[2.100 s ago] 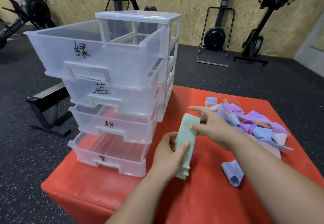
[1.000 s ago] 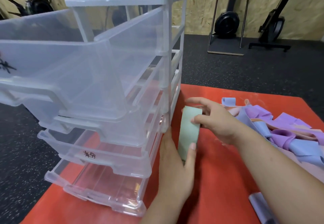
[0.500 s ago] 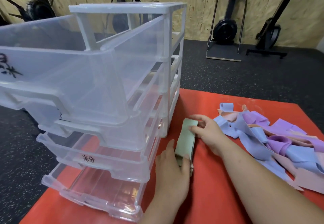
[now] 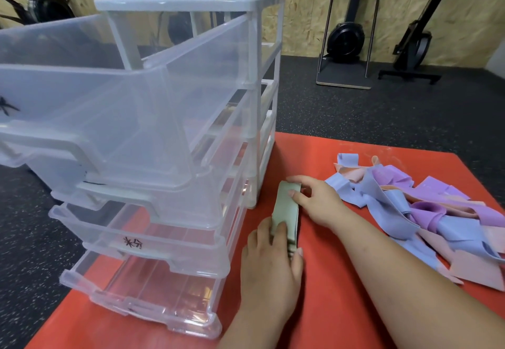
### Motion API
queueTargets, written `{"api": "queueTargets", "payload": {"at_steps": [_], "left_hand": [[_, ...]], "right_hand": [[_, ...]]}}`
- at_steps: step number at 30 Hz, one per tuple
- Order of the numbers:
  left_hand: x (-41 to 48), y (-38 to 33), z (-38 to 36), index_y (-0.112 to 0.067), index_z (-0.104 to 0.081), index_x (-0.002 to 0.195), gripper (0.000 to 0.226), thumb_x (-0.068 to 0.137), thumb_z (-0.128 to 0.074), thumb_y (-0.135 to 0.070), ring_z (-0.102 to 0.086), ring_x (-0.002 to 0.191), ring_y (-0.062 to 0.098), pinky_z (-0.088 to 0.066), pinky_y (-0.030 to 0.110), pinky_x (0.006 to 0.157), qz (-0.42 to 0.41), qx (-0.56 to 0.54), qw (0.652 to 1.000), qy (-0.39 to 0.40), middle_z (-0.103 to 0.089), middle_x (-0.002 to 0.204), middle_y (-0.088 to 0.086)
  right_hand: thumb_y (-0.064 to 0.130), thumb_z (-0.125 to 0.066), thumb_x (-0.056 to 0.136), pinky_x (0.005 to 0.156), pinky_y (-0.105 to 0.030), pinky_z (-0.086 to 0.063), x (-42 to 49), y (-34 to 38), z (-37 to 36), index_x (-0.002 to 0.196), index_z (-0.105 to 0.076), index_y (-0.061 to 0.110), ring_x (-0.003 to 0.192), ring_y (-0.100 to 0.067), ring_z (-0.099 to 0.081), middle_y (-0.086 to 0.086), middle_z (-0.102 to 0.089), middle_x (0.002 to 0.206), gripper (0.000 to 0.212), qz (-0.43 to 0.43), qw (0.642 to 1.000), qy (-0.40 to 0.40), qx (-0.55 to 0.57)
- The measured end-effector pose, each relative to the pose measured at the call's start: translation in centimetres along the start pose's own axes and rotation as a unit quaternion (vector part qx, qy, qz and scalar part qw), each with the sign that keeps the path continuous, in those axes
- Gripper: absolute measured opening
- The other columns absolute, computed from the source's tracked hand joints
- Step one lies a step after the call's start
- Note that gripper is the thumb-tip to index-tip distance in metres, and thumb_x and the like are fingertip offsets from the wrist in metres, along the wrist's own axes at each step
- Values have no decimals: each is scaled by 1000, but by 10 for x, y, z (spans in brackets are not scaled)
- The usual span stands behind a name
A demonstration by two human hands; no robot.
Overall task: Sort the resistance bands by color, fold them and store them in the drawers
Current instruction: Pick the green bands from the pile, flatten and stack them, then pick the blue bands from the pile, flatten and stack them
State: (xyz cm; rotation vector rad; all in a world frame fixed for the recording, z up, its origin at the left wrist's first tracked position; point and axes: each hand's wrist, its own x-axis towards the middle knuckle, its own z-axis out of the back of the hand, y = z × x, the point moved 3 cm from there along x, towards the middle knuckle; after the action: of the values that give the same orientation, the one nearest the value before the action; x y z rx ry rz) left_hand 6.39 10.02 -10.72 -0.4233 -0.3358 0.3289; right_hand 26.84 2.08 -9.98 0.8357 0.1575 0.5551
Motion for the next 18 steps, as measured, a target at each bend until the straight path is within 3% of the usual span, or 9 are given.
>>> {"api": "queueTargets", "payload": {"at_steps": [4, 7, 13, 18], "left_hand": [[-1, 2, -1, -29, -46, 147, 60, 96, -41, -60, -48, 133, 28, -48, 45, 106, -1, -6, 1000, 0, -42, 158, 5], [-2, 3, -2, -29, -46, 147, 60, 95, -42, -59, -48, 135, 29, -48, 45, 107, -2, -10, 1000, -2, -41, 159, 5], [-3, 1, 0, -30, -44, 147, 60, 95, -41, -59, -42, 140, 28, -44, 44, 112, -4, -3, 1000, -9, -37, 161, 5], [-7, -11, 10, -27, -47, 143, 55, 94, -53, -53, -40, 139, 29, -43, 45, 112, -25, -6, 999, -37, -40, 157, 5]], "right_hand": [[47, -68, 90, 101, -42, -53, -1, 5, 7, 122, -59, 65, 105, -19, -66, 1, -71, 122, 38, -6, 1000, 9, 0], [41, -69, 94, 103, -39, -51, -6, 8, 8, 136, -60, 49, 109, -16, -63, 3, -68, 126, 43, -9, 1000, 18, -20], [39, -67, 96, 115, -37, -40, -19, 18, 11, 146, -54, 36, 135, -20, -52, -3, -58, 144, 53, 21, 997, 27, -73], [39, -69, 97, 120, -36, -33, -46, 26, 23, 147, -53, 37, 142, -19, -45, -4, -51, 149, 52, 39, 995, 12, -87]]}}
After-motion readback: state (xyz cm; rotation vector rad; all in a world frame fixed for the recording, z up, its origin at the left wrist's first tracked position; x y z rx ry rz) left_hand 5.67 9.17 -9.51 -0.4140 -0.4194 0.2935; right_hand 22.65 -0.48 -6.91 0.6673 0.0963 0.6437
